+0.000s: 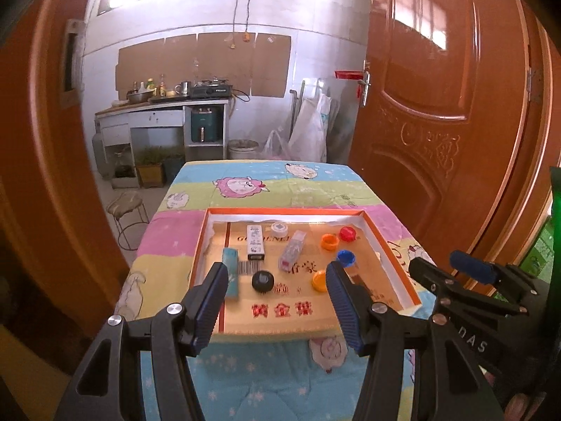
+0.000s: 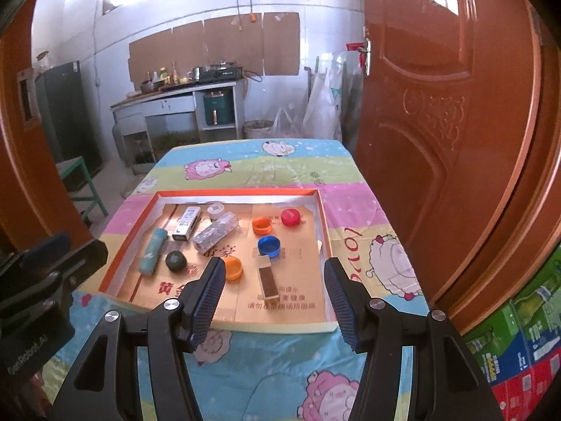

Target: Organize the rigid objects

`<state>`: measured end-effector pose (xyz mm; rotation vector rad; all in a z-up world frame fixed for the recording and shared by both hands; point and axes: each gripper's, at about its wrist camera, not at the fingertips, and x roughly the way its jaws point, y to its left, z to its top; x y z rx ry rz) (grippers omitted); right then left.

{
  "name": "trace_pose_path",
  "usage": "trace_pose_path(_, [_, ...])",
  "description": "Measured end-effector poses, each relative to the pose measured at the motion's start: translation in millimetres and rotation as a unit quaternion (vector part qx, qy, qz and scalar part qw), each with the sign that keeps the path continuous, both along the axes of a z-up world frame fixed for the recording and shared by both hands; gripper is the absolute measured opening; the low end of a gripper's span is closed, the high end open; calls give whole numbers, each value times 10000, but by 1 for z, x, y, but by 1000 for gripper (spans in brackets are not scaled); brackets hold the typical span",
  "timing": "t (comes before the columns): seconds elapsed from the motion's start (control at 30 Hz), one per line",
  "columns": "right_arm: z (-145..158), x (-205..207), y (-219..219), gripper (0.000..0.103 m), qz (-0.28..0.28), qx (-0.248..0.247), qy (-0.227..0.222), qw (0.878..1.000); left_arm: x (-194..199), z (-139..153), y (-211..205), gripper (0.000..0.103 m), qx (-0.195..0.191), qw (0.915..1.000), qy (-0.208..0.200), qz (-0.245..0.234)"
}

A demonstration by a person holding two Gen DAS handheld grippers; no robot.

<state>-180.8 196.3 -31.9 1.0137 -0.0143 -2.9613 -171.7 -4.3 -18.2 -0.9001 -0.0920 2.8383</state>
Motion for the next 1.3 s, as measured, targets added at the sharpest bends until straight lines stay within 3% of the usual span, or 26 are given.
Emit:
trace_pose_path(0.33, [15,56,-11,60,11,131,366,9992,45,8,-11,58,118,9997,74,197])
trace_pose_path(0.77, [28,121,-26,60,33,244,791,9966,103,23,-14,58,-37,9981,443,423])
trace_pose_path(1.07, [36,158,-28,60,-20,255,1002,9946,146,34,-10,58,-483,9888,808,1155])
trace_pose_path(1.17, [37,166,-28,60,-5,239,1016,9945,153,35,-11,58,-305,9921,702,990])
trace_pose_path(1.3, [38,176,-30,60,22,258,1065,9940,160,35,-10,58,-368,9923,706,951])
